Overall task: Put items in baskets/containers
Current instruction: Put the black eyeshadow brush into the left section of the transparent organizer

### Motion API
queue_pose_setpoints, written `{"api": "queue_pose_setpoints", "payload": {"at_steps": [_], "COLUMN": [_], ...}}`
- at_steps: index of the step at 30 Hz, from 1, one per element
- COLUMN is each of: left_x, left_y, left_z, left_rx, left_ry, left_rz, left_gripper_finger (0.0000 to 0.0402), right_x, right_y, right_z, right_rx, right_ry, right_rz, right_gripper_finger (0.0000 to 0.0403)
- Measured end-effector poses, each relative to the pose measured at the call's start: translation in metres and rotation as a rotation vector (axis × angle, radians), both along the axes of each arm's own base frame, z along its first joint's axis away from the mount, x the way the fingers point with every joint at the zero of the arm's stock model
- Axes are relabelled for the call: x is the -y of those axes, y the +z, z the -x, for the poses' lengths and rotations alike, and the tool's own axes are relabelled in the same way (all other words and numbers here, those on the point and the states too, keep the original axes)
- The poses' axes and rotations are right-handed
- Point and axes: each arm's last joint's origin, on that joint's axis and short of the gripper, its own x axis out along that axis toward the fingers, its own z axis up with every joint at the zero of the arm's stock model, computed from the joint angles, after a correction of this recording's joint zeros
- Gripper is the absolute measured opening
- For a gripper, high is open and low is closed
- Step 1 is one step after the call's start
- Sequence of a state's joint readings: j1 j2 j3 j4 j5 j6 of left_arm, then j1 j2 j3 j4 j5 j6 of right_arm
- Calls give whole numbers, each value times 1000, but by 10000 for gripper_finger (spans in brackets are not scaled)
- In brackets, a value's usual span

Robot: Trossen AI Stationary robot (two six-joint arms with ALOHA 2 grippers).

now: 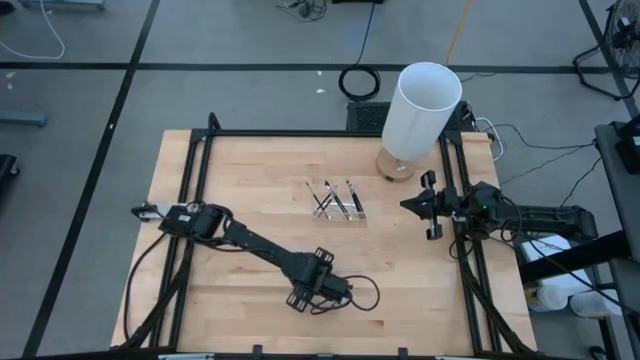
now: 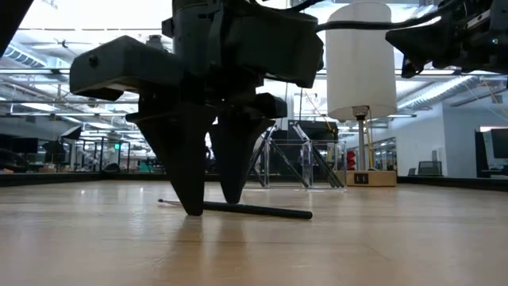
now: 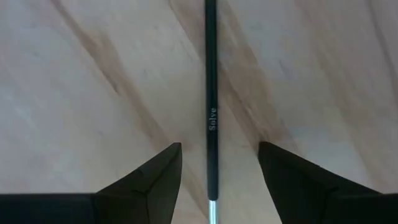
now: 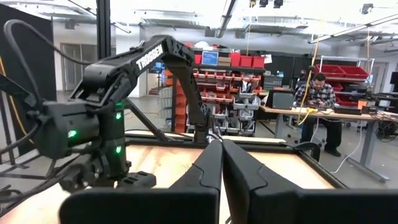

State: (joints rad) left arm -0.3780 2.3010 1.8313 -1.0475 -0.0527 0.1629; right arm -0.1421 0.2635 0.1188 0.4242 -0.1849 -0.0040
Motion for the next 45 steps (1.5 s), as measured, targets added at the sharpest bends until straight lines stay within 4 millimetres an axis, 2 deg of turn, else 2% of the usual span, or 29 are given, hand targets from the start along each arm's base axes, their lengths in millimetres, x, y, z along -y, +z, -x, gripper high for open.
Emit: {"api": "queue_pose_setpoints", "payload": {"at_steps": [7, 17, 24, 31, 37, 42, 45], "left_x": [0, 3, 4, 4, 7, 7, 7], "left_y": [-1, -2, -2, -2, -2, -2, -2], "left_z": [0, 1, 1, 2, 3, 4, 5], "left_rx": [1, -20, -25, -26, -25, -31, -39], "left_ry": [5, -15, -17, -32, -33, -35, -34], "left_rz": [5, 47, 57, 60, 44, 38, 33], "left_gripper_finger": [217, 78, 11, 27, 7, 20, 11], "right_x": [0, 0, 0, 0, 0, 0, 0], "right_y": [0, 1, 1, 1, 1, 1, 2], "right_z": [0, 0, 0, 0, 0, 0, 0], "right_rx": [4, 8, 8, 8, 8, 14, 17], "right_ry": [0, -1, -1, -1, -1, -1, -1], "right_rz": [2, 8, 9, 9, 9, 10, 10], "right_gripper_finger": [0, 0, 0, 0, 0, 0, 0]}}
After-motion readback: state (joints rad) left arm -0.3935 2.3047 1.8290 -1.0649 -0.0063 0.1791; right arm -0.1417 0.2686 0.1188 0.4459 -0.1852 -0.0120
